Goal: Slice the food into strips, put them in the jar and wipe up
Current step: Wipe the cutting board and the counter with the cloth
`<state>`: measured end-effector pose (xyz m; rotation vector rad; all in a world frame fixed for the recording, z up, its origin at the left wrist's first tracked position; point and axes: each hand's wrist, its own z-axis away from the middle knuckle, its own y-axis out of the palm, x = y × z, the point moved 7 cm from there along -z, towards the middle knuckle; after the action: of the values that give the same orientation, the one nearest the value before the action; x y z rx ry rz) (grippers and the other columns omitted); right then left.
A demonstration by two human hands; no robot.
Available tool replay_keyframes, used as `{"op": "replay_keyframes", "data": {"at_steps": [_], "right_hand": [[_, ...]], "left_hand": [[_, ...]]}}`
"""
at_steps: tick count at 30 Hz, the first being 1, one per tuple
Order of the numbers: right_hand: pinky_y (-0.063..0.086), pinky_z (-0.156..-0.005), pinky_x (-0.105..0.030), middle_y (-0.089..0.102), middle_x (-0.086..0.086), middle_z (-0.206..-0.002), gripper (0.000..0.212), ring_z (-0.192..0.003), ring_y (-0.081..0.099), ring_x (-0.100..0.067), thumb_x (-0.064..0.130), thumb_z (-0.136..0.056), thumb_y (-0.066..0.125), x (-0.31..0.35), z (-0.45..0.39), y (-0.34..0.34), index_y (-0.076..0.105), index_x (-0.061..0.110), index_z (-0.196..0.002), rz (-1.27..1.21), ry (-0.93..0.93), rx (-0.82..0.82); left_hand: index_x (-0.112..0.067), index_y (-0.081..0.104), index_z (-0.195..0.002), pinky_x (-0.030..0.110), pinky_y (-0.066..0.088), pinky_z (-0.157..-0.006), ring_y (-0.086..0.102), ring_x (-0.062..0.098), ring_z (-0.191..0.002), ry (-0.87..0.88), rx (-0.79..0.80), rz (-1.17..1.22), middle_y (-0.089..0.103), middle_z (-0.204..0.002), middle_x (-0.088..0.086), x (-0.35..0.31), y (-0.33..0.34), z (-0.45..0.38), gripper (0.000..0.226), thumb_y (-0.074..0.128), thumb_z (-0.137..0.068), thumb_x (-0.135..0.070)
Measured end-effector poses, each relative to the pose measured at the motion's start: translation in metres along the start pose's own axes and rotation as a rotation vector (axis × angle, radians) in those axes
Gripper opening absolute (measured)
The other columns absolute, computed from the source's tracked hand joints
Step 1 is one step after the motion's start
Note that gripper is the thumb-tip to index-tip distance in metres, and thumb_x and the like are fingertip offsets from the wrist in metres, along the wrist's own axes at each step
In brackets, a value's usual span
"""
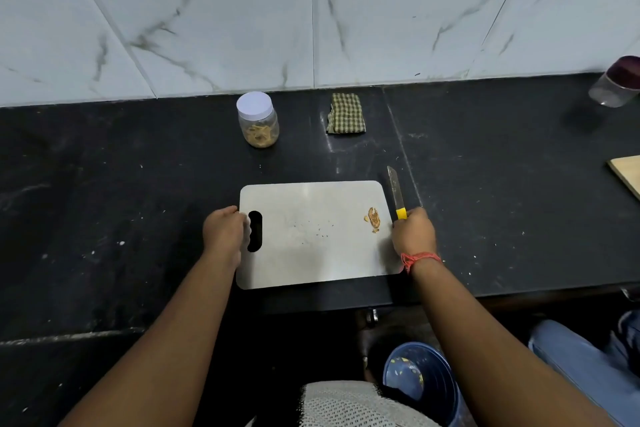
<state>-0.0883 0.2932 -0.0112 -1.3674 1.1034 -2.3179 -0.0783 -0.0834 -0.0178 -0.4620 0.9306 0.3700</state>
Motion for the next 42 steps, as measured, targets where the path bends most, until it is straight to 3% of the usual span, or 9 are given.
{"op": "replay_keyframes", "data": {"at_steps": [3,7,11,14,18,24,30,36,42], "right_hand": [[0.038,-0.069,-0.031,0.063,-0.020,-0.105,0.017,-0.082,0.050,-0.029,0.002,-0.093,0.046,-0.002,-0.002,0.000,0.051,0.001,-0.110,0.001,0.015,-0.009],[0.040,-0.068,-0.033,0.063,-0.017,-0.102,0.015,-0.082,0.053,-0.028,0.004,-0.094,0.047,-0.002,0.000,0.001,0.051,0.003,-0.109,0.007,0.010,-0.023],[0.039,-0.069,-0.032,0.059,-0.012,-0.096,0.015,-0.082,0.052,-0.027,0.004,-0.094,0.046,-0.002,0.004,0.000,0.050,0.005,-0.108,-0.012,0.005,-0.032],[0.040,-0.070,-0.033,0.055,-0.009,-0.095,0.013,-0.083,0.052,-0.026,0.004,-0.095,0.046,-0.001,0.008,-0.002,0.050,0.008,-0.106,-0.028,0.002,-0.044],[0.038,-0.068,-0.032,0.058,-0.010,-0.097,0.007,-0.083,0.053,-0.026,0.006,-0.095,0.046,0.001,0.014,-0.003,0.047,0.011,-0.099,-0.077,-0.013,-0.055],[0.038,-0.068,-0.031,0.060,-0.008,-0.093,0.010,-0.083,0.056,-0.026,0.005,-0.096,0.045,0.000,0.037,-0.014,0.048,0.014,-0.097,-0.130,-0.115,-0.116],[0.037,-0.074,-0.029,0.058,-0.002,-0.097,0.011,-0.087,0.052,-0.019,0.006,-0.095,0.049,-0.019,0.064,-0.048,0.055,0.015,-0.099,-0.097,-0.139,-0.265],[0.037,-0.079,-0.026,0.060,-0.004,-0.101,0.018,-0.091,0.051,-0.017,0.003,-0.090,0.049,-0.050,0.096,-0.089,0.060,0.008,-0.104,-0.042,-0.121,-0.445],[0.034,-0.079,-0.019,0.063,-0.006,-0.105,0.018,-0.097,0.055,-0.019,0.005,-0.089,0.052,-0.090,0.116,-0.111,0.062,0.009,-0.103,-0.026,-0.115,-0.457]], "left_hand": [[-0.023,0.072,-0.083,0.031,0.051,-0.070,0.064,0.021,-0.073,0.020,0.070,0.047,0.072,-0.084,0.004,-0.005,0.002,-0.002,0.034,0.050,-0.090,0.003],[-0.016,0.057,-0.109,0.026,0.043,-0.045,0.059,0.018,-0.063,0.006,0.173,0.110,0.065,-0.092,0.010,-0.005,0.007,0.005,0.021,0.044,-0.101,-0.001],[-0.021,0.047,-0.124,0.029,0.034,-0.048,0.063,0.024,-0.070,-0.020,0.308,0.030,0.072,-0.104,0.009,0.003,0.013,0.008,0.023,0.039,-0.107,-0.008],[-0.015,0.048,-0.120,0.029,0.032,-0.049,0.057,0.022,-0.064,-0.009,0.348,-0.015,0.071,-0.097,0.010,0.003,0.014,0.009,0.016,0.039,-0.108,-0.010],[-0.016,0.052,-0.111,0.029,0.032,-0.049,0.055,0.026,-0.073,0.019,0.348,0.011,0.069,-0.098,0.011,0.005,0.014,0.011,0.014,0.039,-0.108,-0.011],[-0.015,0.052,-0.116,0.029,0.037,-0.051,0.060,0.029,-0.071,0.061,0.344,0.025,0.071,-0.100,0.010,0.006,0.019,0.015,0.015,0.040,-0.108,-0.012],[-0.018,0.055,-0.112,0.035,0.045,-0.057,0.065,0.033,-0.078,0.074,0.445,0.008,0.073,-0.098,0.007,0.004,0.038,0.026,0.015,0.041,-0.108,-0.015],[-0.018,0.052,-0.120,0.032,0.051,-0.056,0.074,0.031,-0.086,0.032,0.515,0.004,0.075,-0.108,0.007,0.021,0.062,0.052,0.016,0.040,-0.109,-0.018],[-0.018,0.053,-0.119,0.027,0.047,-0.049,0.073,0.023,-0.074,0.053,0.553,-0.028,0.074,-0.109,0.008,0.031,0.084,0.088,0.017,0.040,-0.108,-0.016]]}}
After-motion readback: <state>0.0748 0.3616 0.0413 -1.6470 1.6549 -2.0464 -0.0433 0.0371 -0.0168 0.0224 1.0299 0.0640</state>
